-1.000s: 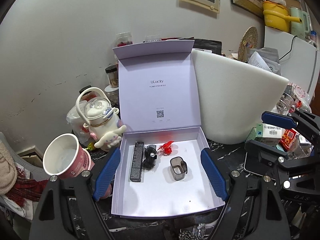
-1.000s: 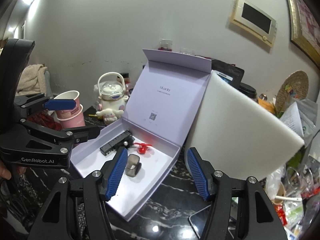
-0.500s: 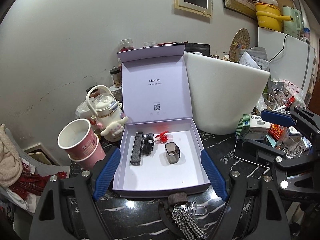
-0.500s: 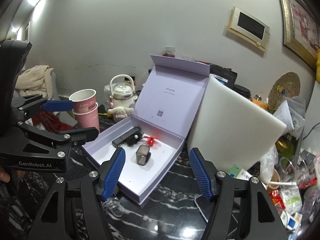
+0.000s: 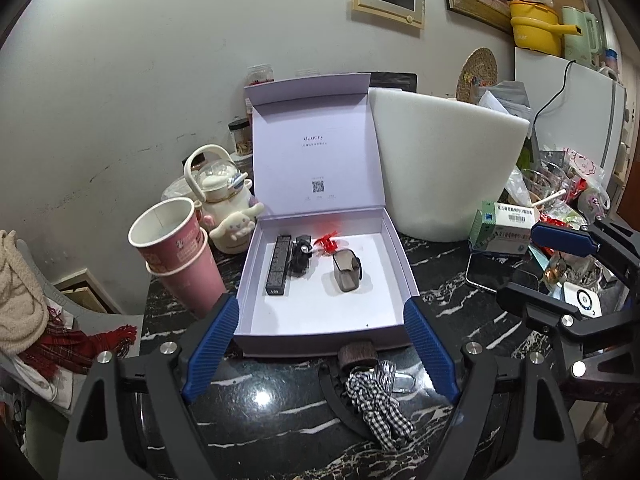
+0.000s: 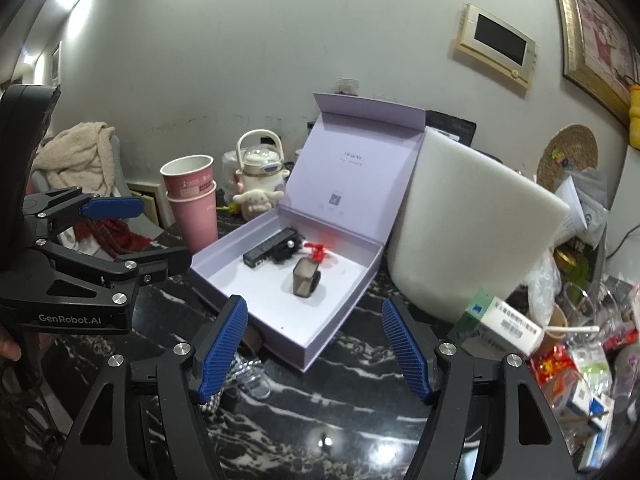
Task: Organize rigid objects
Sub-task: 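Open both tools to release the items and withdraw from the box, then grasp the black comb clip with the left tool while the right tool grasps the gingham scrunchie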
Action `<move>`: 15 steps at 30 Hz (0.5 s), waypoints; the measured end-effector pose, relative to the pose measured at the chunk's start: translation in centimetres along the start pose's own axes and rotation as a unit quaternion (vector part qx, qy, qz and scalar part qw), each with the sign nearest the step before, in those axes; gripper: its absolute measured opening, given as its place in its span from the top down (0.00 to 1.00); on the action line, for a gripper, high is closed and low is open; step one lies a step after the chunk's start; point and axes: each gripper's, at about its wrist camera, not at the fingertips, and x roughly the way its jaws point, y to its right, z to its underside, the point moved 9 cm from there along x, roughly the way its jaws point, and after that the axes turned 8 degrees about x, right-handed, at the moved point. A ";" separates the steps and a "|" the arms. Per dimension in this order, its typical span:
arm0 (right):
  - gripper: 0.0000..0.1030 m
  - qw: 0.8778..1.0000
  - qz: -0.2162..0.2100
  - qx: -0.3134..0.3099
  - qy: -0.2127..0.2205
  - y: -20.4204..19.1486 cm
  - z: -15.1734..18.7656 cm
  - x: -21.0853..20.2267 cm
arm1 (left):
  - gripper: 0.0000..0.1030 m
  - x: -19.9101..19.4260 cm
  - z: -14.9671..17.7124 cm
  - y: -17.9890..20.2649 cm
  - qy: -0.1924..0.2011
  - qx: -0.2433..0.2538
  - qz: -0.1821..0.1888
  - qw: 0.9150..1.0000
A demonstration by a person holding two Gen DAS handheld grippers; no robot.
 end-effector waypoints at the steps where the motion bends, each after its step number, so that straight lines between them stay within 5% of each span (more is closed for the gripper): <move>1: 0.31 1.000 -0.001 0.002 -0.002 -0.1 0.3 0.0 | 0.16 -0.1 0.2 0.1 0.000 0.002 0.001 1.000; 15: 0.31 0.998 -0.033 0.024 -0.039 -2.4 4.4 1.6 | 0.16 0.3 5.0 0.3 -0.032 -0.017 0.016 0.999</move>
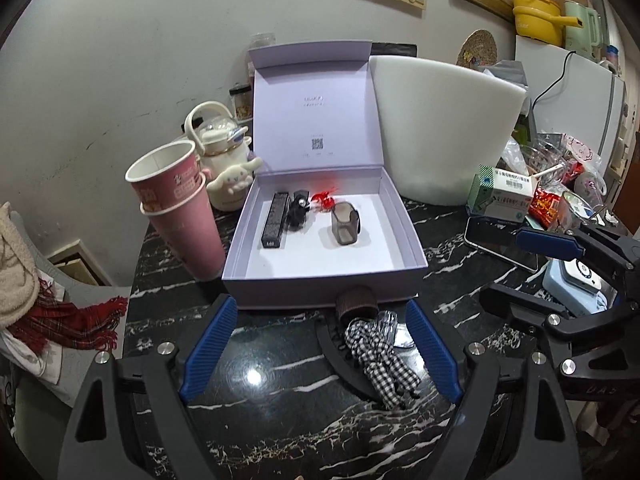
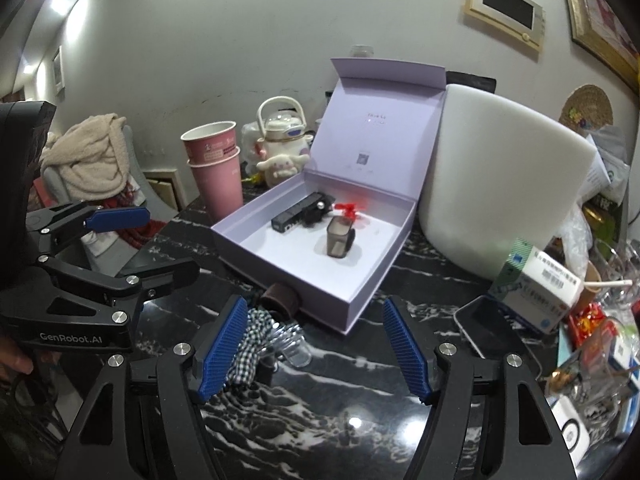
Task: Organize rigid objects
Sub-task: 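Grasp the black comb clip with the left tool while the right tool grasps the gingham scrunchie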
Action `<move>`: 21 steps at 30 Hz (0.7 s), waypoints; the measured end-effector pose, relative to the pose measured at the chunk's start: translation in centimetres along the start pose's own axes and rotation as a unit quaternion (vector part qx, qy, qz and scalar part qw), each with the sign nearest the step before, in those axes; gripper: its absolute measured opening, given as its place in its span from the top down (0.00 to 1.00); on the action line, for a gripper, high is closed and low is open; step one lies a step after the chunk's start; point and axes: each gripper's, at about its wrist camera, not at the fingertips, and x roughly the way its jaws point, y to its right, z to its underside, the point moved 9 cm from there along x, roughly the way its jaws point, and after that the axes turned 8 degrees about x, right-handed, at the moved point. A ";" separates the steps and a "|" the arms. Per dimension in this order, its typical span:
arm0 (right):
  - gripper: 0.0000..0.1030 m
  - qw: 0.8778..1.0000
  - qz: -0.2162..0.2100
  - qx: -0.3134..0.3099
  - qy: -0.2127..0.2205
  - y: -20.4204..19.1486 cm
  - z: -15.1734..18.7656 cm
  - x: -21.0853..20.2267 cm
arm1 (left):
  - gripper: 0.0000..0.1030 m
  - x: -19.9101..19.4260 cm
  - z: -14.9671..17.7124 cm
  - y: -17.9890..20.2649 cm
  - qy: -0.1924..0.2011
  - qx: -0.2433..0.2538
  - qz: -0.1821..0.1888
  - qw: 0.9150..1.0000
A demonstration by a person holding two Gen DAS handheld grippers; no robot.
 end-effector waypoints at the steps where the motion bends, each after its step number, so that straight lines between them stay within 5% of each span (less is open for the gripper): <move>1: 0.31 1.000 -0.002 -0.001 -0.003 -0.2 0.2 0.3 | 0.16 0.1 0.3 -0.1 -0.002 -0.005 0.003 1.000; 21: 0.31 0.997 -0.036 0.001 -0.064 -2.3 3.3 5.7 | 0.16 2.3 4.3 -3.7 -0.031 -0.060 0.002 0.998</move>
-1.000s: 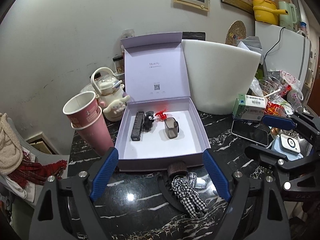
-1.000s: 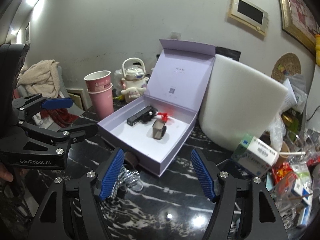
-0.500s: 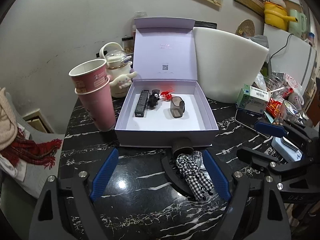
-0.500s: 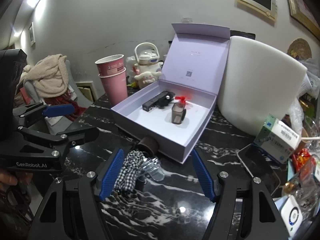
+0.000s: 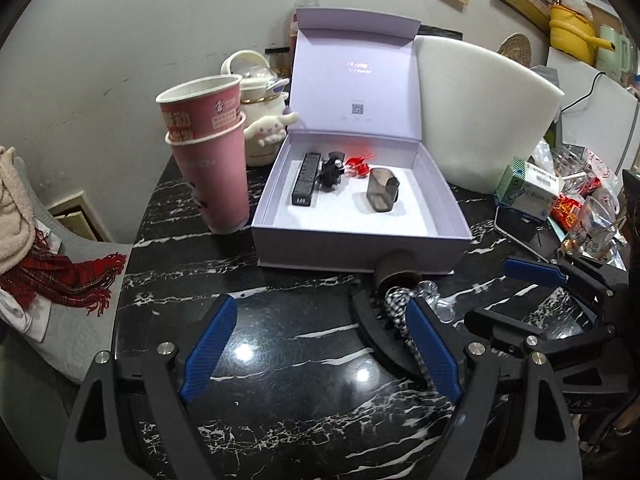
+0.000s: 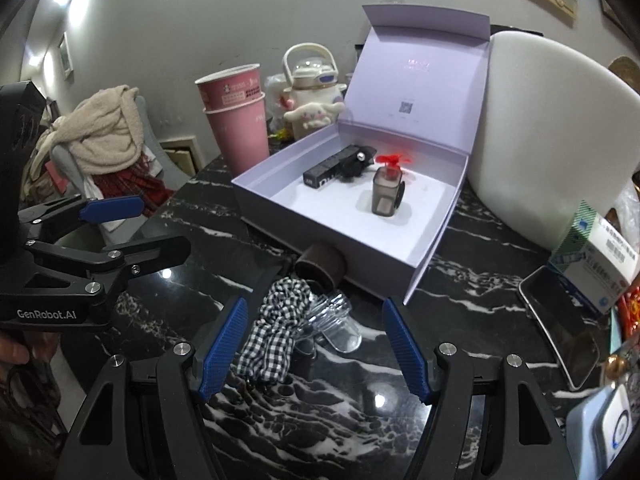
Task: Organize rigid objects
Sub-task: 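Grasp the black comb clip with the left tool while the right tool grasps the gingham scrunchie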
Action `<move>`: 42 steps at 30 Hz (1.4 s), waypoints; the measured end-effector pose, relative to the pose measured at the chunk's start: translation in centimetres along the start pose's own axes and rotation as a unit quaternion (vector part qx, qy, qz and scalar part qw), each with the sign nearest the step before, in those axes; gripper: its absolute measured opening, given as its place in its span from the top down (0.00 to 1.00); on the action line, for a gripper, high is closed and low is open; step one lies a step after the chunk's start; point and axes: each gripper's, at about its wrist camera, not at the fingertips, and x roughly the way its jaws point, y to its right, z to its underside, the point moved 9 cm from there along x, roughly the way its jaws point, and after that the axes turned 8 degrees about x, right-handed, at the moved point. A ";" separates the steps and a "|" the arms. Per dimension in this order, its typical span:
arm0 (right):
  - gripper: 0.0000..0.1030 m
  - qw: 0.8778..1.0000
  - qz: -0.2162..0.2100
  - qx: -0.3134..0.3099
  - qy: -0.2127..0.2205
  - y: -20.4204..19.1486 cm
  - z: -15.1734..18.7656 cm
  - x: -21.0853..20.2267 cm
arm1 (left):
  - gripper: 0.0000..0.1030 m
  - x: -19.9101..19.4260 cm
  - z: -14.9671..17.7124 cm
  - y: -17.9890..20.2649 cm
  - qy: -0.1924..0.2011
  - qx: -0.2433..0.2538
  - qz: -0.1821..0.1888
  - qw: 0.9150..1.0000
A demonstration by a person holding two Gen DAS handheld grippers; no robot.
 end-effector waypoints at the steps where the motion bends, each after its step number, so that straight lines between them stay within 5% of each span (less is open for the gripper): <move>1: 0.31 1.000 0.000 0.000 -0.002 -0.1 0.1 0.2 | 0.16 0.2 0.3 -0.2 -0.002 -0.004 0.000 1.000; 11: 0.33 0.999 -0.018 -0.002 -0.046 -1.4 1.8 3.7 | 0.16 2.5 3.2 -1.5 -0.041 -0.042 0.011 0.998; 25: 0.78 0.994 -0.065 0.007 -0.086 -2.0 3.1 4.6 | 0.16 3.7 4.3 0.5 -0.054 -0.050 0.057 0.996; 42: 0.79 0.996 -0.036 0.060 -0.062 3.7 5.1 0.6 | 0.16 6.1 3.3 5.3 -0.065 -0.021 0.091 0.994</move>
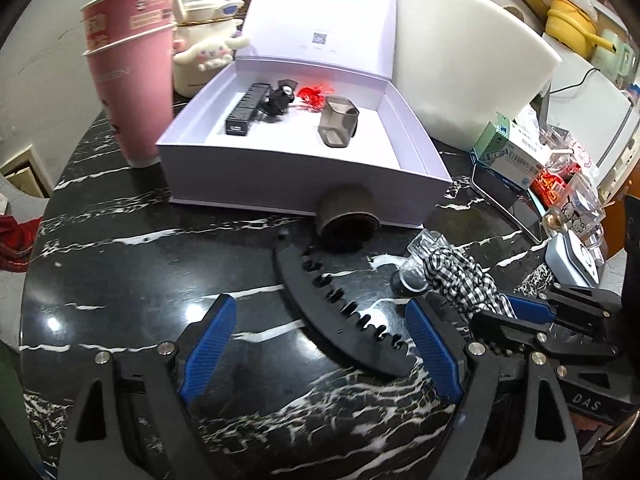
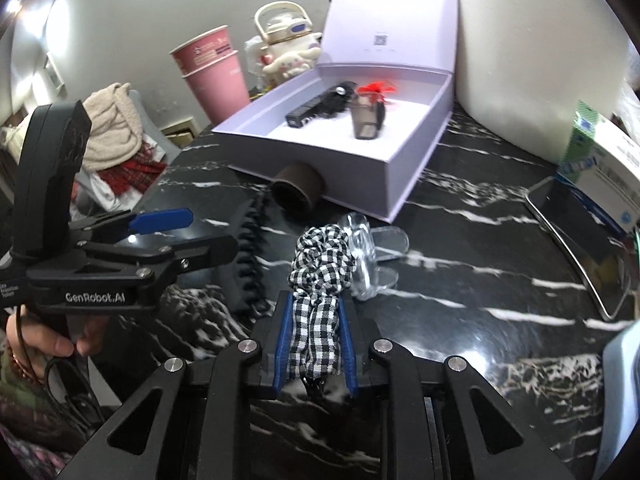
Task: Organize rigid objects
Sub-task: 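Grasp the black comb clip with the left tool while the right tool grasps the gingham scrunchie, then lift the comb clip and scrunchie and carry them over the lavender box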
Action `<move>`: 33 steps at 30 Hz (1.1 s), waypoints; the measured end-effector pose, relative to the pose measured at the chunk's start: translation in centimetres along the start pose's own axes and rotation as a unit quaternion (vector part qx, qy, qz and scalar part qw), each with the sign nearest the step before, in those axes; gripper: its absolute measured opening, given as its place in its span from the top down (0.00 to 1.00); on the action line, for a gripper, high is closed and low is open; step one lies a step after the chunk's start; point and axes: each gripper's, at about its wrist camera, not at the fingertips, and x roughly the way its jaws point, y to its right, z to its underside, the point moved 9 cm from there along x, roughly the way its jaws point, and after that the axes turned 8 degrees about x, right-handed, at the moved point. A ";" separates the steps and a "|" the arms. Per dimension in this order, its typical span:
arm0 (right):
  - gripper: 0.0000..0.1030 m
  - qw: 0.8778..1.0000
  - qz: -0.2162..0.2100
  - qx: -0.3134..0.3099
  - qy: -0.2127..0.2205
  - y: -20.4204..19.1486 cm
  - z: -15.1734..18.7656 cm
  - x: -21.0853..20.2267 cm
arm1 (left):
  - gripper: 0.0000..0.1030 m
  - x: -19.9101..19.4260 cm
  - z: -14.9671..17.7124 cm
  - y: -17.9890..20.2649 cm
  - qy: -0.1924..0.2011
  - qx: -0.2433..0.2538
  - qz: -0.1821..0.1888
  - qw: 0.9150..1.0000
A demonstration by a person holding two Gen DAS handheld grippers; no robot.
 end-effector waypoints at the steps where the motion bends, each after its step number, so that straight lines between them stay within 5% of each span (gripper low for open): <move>1: 0.79 1.000 0.002 0.002 -0.001 0.2 0.2 0.0 | 0.16 0.2 0.0 0.1 -0.001 0.001 -0.001 1.000; 8: 0.72 1.000 0.008 0.007 -0.005 1.0 1.0 0.5 | 0.16 1.3 -0.8 0.5 0.004 0.022 -0.030 0.999; 15: 0.41 1.000 0.013 0.003 0.010 1.2 0.9 1.0 | 0.16 2.4 -0.8 0.0 -0.008 0.027 -0.044 0.999; 20: 0.41 1.000 0.028 -0.011 0.010 1.4 0.6 1.6 | 0.16 3.7 0.0 0.0 -0.034 0.024 -0.038 0.998; 33: 0.41 0.998 0.044 -0.030 0.018 1.2 0.5 2.3 | 0.16 3.1 1.4 -0.3 -0.013 0.027 -0.070 0.997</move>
